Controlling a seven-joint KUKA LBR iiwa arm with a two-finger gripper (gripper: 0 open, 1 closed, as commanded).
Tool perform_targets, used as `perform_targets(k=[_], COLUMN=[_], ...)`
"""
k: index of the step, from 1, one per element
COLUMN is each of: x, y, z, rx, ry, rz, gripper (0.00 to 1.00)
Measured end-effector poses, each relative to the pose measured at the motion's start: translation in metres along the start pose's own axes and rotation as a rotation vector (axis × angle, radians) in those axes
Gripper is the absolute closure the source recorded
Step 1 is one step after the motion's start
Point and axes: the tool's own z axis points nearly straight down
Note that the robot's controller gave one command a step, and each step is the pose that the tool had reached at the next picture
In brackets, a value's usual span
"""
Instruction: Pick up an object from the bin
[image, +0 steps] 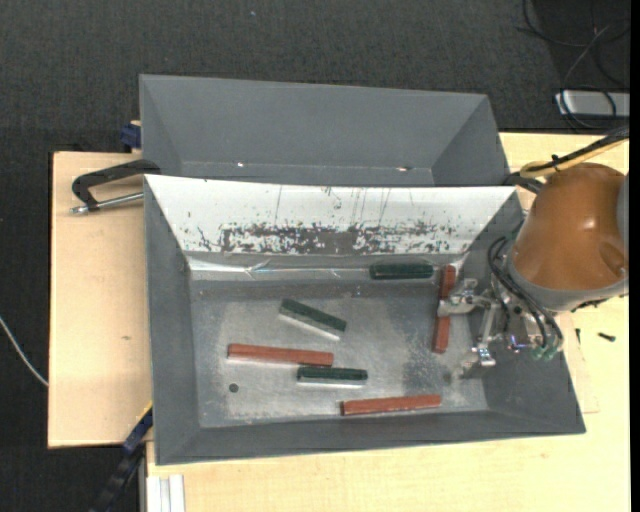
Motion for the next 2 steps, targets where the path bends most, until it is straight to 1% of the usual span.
perform_targets(k=[1,2], x=[-0.019,-0.038], y=[-0.01,-0.009], z=[0.02,0.049], rx=[0.001,0.001], ry=[-0.009,-0.004], rz=[-0.076,-0.187], gripper=[0.0,1.0])
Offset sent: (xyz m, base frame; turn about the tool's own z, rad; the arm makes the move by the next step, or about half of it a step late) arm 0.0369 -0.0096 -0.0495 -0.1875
